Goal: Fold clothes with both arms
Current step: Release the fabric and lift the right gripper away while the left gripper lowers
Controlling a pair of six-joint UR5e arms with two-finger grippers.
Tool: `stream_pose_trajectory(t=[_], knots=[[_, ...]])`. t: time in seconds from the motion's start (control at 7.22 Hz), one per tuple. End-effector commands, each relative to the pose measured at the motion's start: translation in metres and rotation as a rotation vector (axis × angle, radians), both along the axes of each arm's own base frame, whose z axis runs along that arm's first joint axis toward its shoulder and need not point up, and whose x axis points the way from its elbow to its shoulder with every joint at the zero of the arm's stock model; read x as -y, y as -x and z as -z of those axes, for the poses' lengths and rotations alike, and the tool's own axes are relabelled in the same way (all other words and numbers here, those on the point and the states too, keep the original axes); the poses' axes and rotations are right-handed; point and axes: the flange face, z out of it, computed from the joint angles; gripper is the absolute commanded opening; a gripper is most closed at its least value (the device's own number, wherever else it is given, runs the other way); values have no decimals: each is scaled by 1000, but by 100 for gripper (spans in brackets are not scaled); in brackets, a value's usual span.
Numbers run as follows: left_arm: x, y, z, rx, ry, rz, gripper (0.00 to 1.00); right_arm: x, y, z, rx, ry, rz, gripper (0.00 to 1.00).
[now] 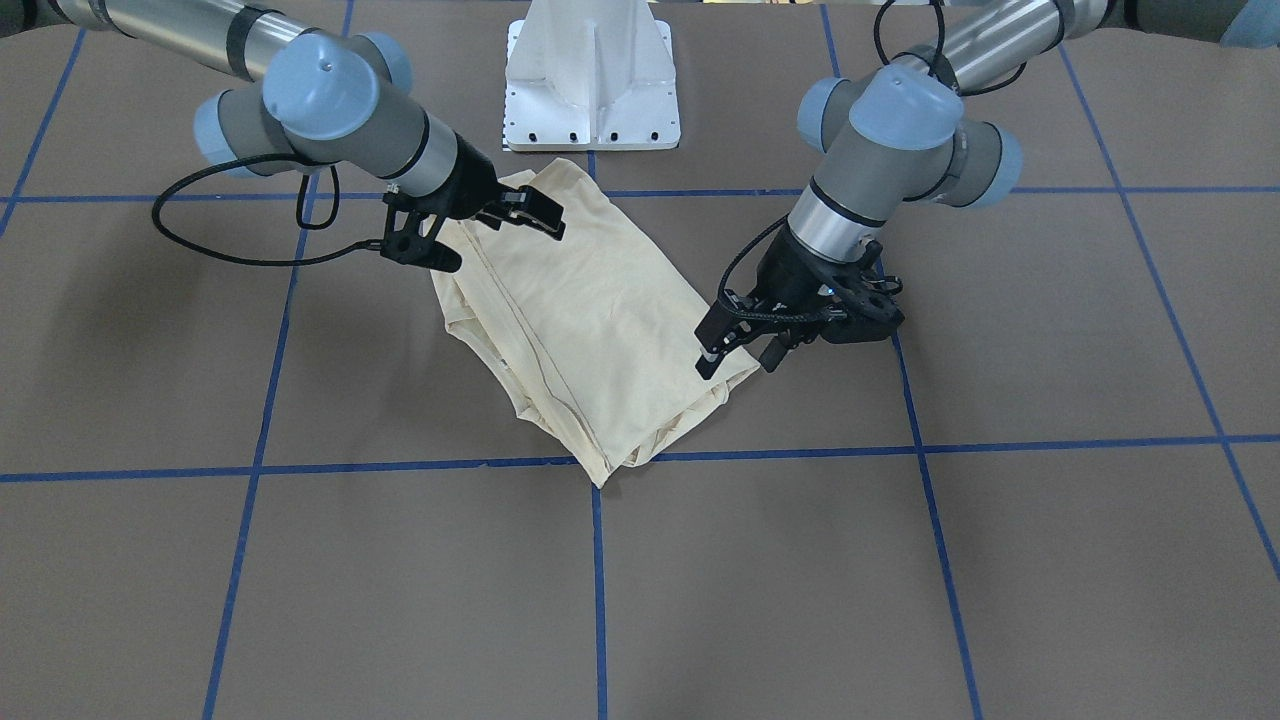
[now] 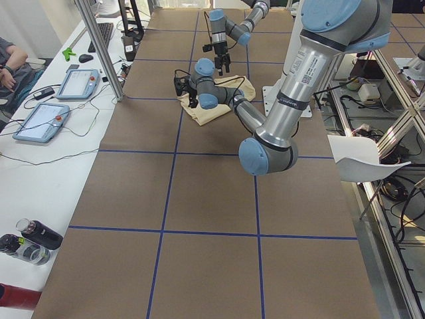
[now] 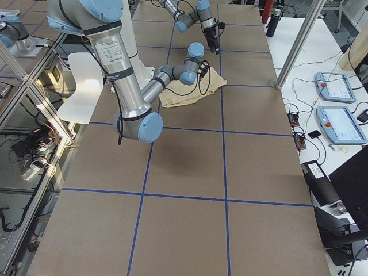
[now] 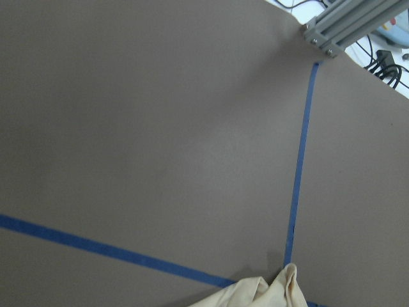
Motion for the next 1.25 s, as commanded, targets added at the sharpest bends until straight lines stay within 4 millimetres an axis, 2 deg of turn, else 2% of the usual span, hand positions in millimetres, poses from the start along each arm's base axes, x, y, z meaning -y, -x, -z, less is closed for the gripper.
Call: stream_pose_trajectory(t=[0.0, 0.28, 0.55, 1.11], knots=[[-35, -32, -11, -17, 49, -26, 99, 51, -52, -15, -19, -64, -90, 100], [-38, -44, -48, 50, 76, -29, 99, 61, -57, -18, -35, -85, -131, 100], [-30, -53, -72, 94, 96, -28, 99, 62, -57, -17, -35, -89, -135, 100], [-29, -57, -82, 114, 108, -29, 98, 63, -59, -18, -37, -88, -139, 100]])
